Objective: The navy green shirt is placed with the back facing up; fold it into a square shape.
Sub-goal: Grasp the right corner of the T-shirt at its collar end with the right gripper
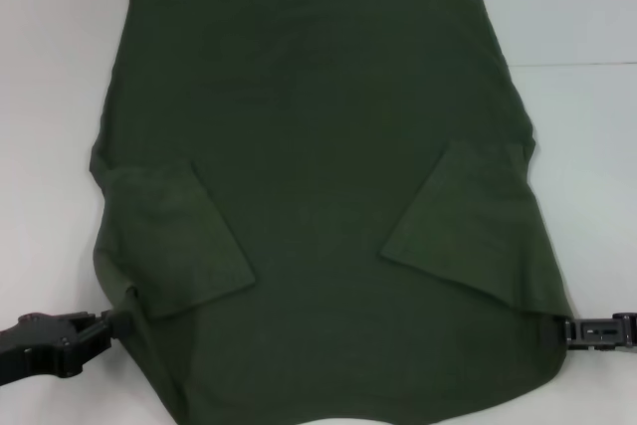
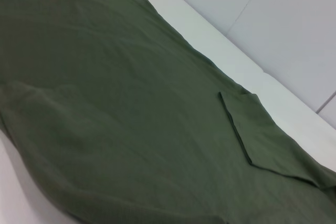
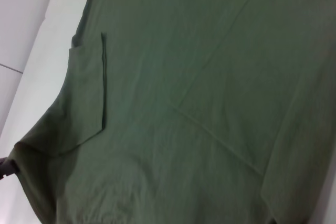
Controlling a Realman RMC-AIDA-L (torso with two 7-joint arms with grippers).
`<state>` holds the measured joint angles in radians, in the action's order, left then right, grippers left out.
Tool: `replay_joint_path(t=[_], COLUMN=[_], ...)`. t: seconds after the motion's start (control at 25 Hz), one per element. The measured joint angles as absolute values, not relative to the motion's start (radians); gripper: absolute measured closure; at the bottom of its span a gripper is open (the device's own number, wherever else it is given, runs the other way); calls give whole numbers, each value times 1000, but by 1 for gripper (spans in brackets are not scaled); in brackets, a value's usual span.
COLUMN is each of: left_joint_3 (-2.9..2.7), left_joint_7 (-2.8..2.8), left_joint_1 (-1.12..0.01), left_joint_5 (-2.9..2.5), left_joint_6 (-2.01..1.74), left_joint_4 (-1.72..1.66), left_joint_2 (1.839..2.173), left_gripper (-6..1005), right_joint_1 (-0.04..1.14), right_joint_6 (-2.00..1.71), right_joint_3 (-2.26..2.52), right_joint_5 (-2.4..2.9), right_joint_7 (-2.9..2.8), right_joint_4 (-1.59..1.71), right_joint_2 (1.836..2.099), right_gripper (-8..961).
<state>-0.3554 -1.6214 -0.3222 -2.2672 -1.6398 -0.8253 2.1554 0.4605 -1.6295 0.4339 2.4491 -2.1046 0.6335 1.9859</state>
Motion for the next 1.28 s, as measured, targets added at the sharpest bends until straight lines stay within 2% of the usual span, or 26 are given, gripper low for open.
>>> replay_joint_path(t=[0.68, 0.92, 1.04, 1.24, 1.28], left_joint_3=[-354, -349, -348, -348, -348], left_joint_7=[-1621, -1621, -1621, -1621, -1621], left_joint_1=[-325, -325, -325, -327, -327], left_joint_5=[-2267, -2267, -2267, -2267, -2267], left_joint_6=[-1640, -1640, -1640, -1640, -1640], left_joint_4=[-825, -825, -825, -825, -825], left_joint_2=[2154, 2154, 2154, 2153, 2153], left_gripper=[932, 932, 932, 932, 932], right_joint_1=[474, 474, 474, 473, 471], right_joint_6=[-1610, -1592, -1589, -1586, -1587], right_joint_3=[439, 440, 442, 442, 442], right_joint_5=[2451, 2452, 2453, 2453, 2452], right_joint_7=[-2088, -2088, -2088, -2087, -2085], right_joint_4=[636, 635, 635, 634, 634], right_joint_2=[1990, 1992, 1993, 1993, 1993], right_gripper=[199, 435, 675, 880, 881])
